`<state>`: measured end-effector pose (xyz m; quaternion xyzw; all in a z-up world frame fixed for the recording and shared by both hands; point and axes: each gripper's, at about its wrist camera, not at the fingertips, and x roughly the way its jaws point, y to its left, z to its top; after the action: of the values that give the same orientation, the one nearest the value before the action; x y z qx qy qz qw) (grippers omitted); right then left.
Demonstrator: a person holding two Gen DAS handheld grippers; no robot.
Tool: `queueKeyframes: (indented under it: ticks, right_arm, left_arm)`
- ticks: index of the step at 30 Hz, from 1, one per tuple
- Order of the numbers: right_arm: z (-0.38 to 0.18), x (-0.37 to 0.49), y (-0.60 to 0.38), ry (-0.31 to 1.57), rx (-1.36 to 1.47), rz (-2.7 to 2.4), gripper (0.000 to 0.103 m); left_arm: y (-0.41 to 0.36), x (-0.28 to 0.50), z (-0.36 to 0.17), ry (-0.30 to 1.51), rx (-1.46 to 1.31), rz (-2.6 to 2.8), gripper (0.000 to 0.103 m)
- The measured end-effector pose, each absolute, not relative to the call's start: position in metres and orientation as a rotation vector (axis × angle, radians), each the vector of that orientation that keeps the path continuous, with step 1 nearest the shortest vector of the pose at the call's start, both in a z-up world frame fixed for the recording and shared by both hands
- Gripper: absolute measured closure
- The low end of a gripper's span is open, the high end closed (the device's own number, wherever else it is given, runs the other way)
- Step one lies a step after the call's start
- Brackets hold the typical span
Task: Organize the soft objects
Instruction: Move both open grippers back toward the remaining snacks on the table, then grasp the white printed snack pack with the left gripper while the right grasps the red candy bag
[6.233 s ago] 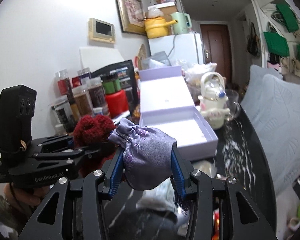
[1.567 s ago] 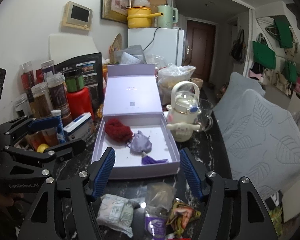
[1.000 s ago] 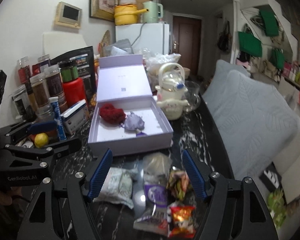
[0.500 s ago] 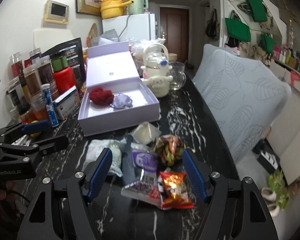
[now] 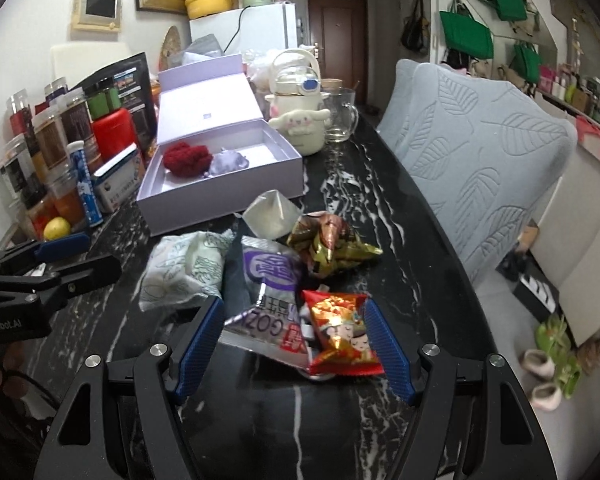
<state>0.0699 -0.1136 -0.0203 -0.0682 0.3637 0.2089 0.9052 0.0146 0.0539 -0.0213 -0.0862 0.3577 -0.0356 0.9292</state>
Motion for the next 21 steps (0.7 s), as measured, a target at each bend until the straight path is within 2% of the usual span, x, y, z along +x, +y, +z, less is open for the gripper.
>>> queueKeyframes:
  ticks: [21]
  right_arm:
    - [-0.055,0.105,-0.144,0.863,-0.074,0.370,0.030]
  left_arm:
    - [0.039,0.069,-0.048,0.827,-0.168,-0.078,0.019]
